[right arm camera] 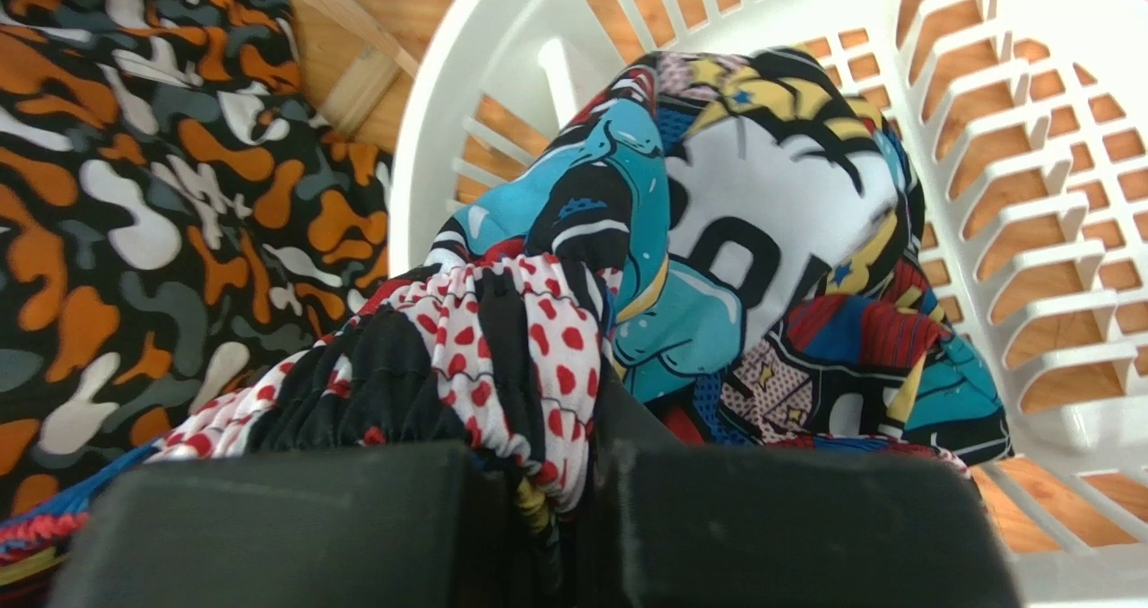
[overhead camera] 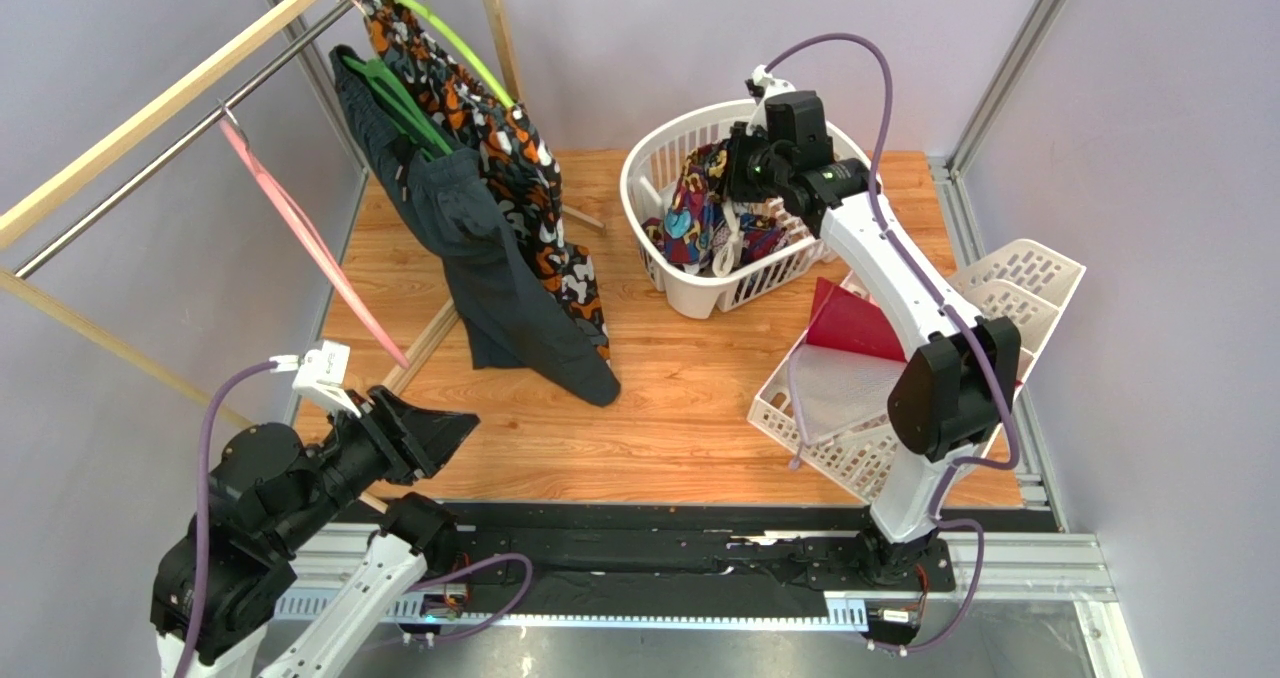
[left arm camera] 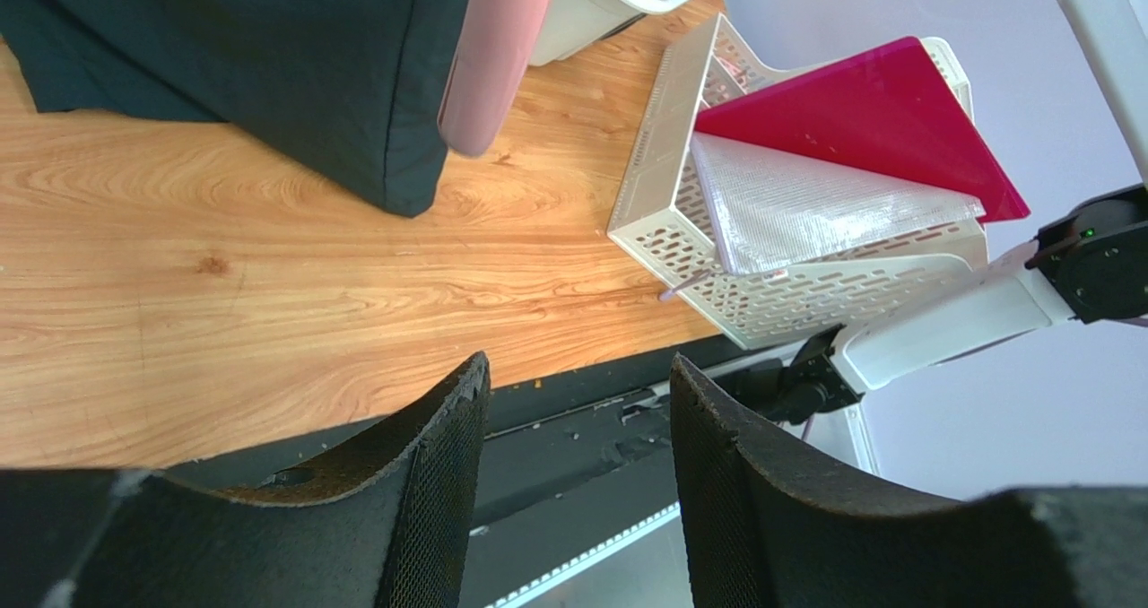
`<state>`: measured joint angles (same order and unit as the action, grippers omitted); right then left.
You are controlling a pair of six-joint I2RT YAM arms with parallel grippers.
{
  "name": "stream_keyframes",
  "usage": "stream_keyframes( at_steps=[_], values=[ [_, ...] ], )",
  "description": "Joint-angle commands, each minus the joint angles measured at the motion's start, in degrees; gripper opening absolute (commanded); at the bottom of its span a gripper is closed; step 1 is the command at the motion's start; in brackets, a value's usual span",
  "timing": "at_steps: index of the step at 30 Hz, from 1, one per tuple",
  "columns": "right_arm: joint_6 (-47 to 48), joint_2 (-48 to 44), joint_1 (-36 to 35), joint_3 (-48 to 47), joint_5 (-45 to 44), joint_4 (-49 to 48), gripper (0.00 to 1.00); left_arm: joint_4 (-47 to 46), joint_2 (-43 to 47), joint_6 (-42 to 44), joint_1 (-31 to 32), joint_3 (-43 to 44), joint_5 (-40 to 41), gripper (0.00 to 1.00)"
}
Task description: Remove the shorts from the hanger
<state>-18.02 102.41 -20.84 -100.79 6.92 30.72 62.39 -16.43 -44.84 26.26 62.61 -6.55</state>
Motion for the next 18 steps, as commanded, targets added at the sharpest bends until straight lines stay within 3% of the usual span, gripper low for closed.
stream_keyframes(
  at_steps=[1,13,16,18],
  values=[
    [0.3,2.8,0.1,-3.1,-2.6,1.8,0.0,-0.3,-0.3,1.2,0.1,-0.2,-0.1,0.57],
    [4.7,13.5,-0.6,-18.5,-13.7,12.1,0.04,-0.3,-0.3,1.4,0.0,-0.9,-0.2,0.57],
    [5.0,13.3,-1.0,-18.8,-15.6,12.8,0.11,-0.3,-0.3,1.4,0.0,-1.1,0.0,0.57],
    [5.3,12.6,-1.3,-18.5,-16.8,13.1,0.23,-0.6,-0.3,1.2,0.0,-1.3,-0.3,0.57]
  ],
)
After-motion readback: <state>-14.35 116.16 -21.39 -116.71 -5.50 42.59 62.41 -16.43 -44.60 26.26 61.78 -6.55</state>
